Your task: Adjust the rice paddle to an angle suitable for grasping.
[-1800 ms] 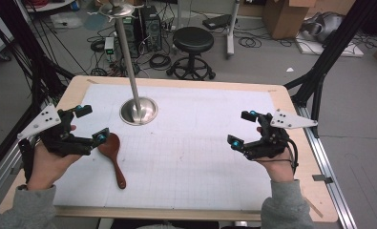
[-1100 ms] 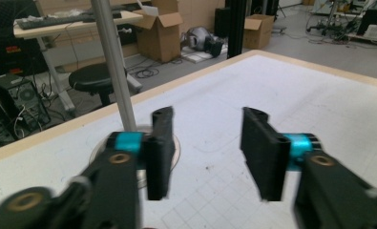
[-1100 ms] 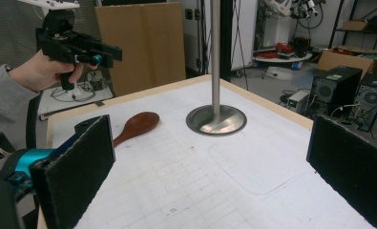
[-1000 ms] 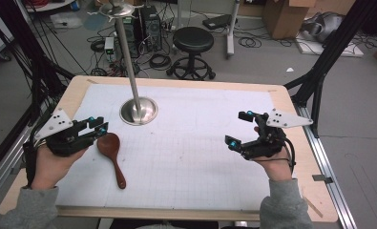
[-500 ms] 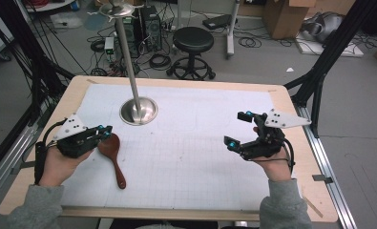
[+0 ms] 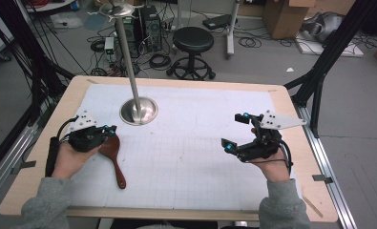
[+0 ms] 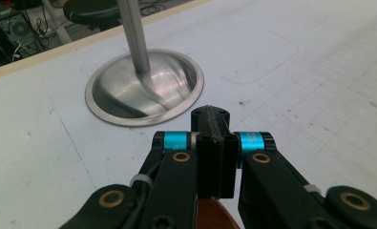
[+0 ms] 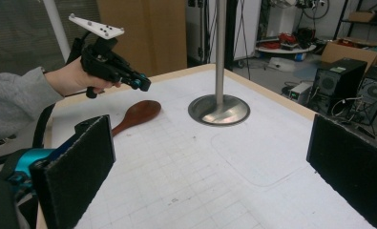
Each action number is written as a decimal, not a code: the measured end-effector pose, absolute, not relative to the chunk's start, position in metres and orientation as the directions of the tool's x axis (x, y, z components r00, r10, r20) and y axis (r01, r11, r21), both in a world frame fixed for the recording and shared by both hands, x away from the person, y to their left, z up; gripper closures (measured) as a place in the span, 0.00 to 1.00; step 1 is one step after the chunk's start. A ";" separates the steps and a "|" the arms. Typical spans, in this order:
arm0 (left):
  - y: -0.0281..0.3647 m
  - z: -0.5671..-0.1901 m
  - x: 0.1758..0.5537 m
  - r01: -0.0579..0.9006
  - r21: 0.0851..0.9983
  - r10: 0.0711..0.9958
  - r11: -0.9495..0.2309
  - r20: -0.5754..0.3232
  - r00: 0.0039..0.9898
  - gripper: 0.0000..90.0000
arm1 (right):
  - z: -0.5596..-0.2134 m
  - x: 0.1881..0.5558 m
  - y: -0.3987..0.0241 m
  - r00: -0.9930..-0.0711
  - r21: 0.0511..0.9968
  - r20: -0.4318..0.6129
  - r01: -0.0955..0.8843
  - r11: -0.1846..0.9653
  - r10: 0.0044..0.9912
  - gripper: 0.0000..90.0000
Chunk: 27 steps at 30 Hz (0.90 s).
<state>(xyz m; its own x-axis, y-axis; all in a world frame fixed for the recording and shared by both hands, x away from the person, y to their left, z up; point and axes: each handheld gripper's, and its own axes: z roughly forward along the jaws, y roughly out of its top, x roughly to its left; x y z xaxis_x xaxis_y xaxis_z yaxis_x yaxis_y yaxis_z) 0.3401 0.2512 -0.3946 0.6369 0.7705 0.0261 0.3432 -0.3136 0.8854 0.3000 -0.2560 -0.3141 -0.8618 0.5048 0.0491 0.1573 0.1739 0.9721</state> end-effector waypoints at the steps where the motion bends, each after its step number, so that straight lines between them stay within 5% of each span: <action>1: 0.251 -0.395 0.340 0.343 0.885 0.771 -0.314 0.026 0.637 0.99 | -0.314 0.300 -0.256 -0.862 0.972 0.047 0.156 0.176 0.505 0.01; 27: 0.245 -0.429 0.387 0.496 0.792 0.800 -0.356 -0.016 0.600 0.99 | -0.328 0.284 -0.257 -0.851 0.954 0.033 0.183 0.239 0.524 0.01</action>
